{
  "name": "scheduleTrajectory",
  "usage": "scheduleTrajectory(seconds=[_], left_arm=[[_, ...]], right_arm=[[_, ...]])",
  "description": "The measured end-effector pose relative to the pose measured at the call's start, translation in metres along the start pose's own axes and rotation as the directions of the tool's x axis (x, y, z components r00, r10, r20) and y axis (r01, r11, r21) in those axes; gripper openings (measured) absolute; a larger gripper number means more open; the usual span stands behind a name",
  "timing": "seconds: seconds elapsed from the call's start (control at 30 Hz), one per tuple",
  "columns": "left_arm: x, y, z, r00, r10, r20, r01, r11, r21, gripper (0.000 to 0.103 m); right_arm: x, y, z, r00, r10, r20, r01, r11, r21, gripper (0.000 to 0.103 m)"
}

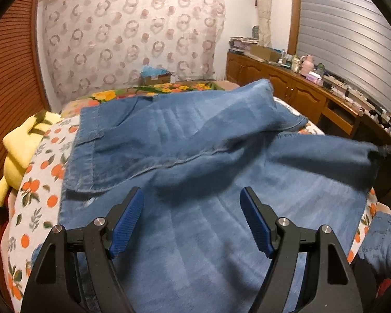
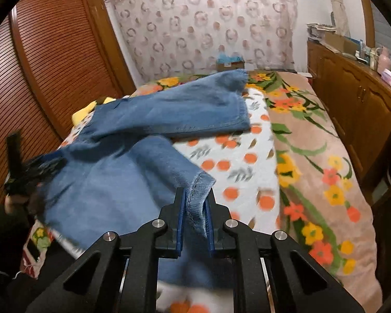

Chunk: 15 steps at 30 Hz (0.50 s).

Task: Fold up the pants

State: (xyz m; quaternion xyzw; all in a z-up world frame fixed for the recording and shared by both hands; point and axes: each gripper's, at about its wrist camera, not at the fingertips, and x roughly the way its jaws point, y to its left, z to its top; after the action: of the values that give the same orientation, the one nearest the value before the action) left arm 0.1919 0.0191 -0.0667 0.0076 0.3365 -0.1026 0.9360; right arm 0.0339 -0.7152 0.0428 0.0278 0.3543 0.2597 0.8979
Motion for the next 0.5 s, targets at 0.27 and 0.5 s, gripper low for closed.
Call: scheduleTrajectory(seconds=[0.27, 0.5], left_arm=[[0.02, -0.002, -0.003, 0.999, -0.015, -0.039, 0.015, 1.0, 0.009, 0.077], [0.021, 0.0, -0.007, 0.998, -0.028, -0.058, 0.028, 1.0, -0.009, 0.077]], right_arm=[[0.004, 0.025, -0.052, 0.993, 0.051, -0.102, -0.052, 0.999, -0.014, 0.01], [-0.002, 0.026, -0.052, 0.998, 0.029, -0.056, -0.028, 0.999, 0.016, 0.014]])
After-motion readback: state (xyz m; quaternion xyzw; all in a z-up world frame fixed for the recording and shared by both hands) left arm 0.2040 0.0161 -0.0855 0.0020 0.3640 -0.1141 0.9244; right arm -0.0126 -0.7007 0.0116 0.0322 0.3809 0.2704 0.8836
